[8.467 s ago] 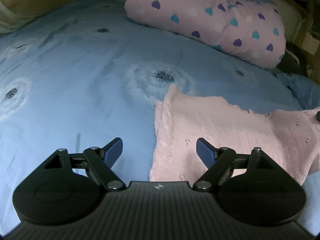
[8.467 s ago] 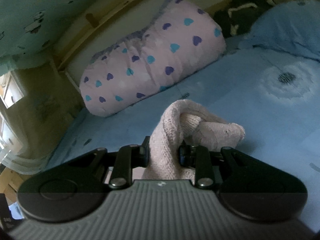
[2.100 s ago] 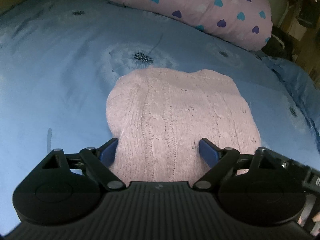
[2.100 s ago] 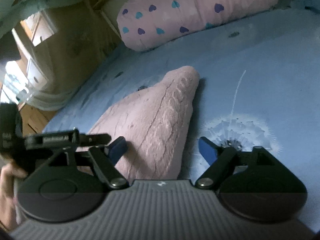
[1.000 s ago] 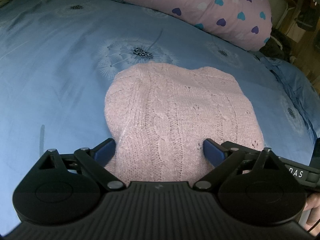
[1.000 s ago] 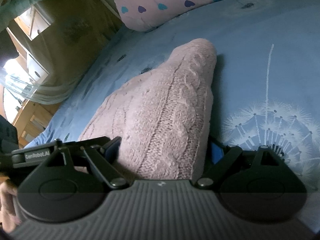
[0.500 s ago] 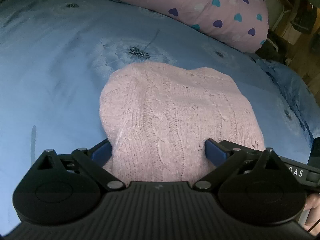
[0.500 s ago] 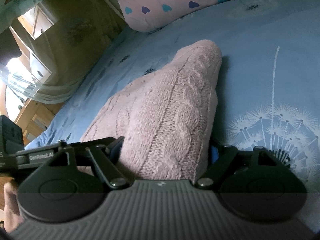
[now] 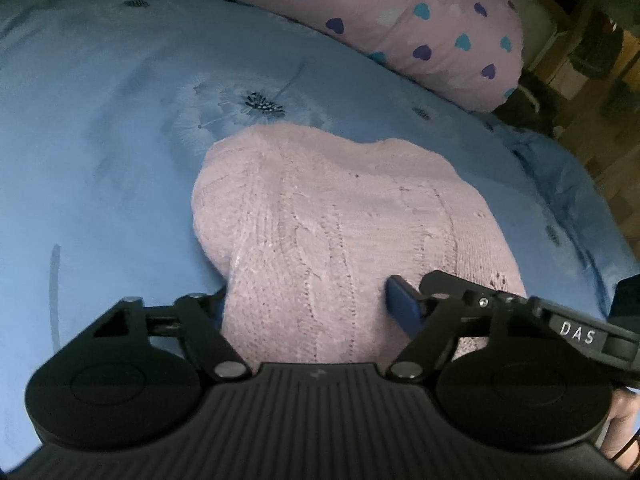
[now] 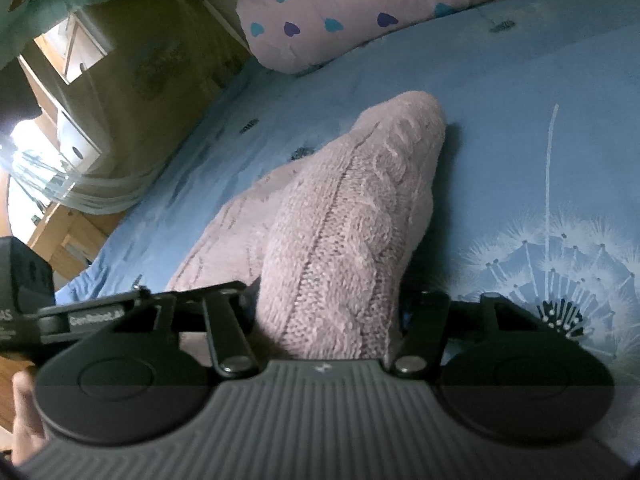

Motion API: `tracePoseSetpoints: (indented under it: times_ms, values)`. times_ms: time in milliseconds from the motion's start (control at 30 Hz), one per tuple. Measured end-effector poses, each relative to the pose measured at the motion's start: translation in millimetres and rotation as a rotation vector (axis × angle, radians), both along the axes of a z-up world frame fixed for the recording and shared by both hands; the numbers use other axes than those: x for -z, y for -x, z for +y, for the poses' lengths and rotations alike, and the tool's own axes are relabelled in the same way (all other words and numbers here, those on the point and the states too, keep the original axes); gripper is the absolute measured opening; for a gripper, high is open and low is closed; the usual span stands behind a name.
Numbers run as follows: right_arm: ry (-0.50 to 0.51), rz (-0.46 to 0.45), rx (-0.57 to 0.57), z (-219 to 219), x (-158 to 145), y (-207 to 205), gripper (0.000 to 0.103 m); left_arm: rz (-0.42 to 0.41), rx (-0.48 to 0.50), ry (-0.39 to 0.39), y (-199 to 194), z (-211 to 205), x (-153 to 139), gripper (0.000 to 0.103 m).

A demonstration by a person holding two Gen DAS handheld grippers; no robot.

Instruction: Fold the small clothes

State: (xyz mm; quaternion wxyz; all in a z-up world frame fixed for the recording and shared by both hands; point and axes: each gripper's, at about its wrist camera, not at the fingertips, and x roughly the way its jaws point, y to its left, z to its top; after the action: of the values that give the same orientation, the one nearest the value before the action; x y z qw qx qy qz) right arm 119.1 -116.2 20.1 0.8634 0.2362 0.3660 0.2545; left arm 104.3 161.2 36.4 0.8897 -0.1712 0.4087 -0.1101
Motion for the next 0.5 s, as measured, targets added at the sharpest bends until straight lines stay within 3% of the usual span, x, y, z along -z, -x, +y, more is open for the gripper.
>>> tracePoseSetpoints:
  times_ms: [167, 500]
  values:
    - [-0.063, 0.023, 0.006, -5, -12, 5, 0.052, -0.018, 0.01, 0.046, 11, 4, -11, 0.065]
    - [-0.177, 0.065, 0.02, -46, -39, 48, 0.051, -0.007, 0.126, 0.158, 58, -32, -29, 0.065]
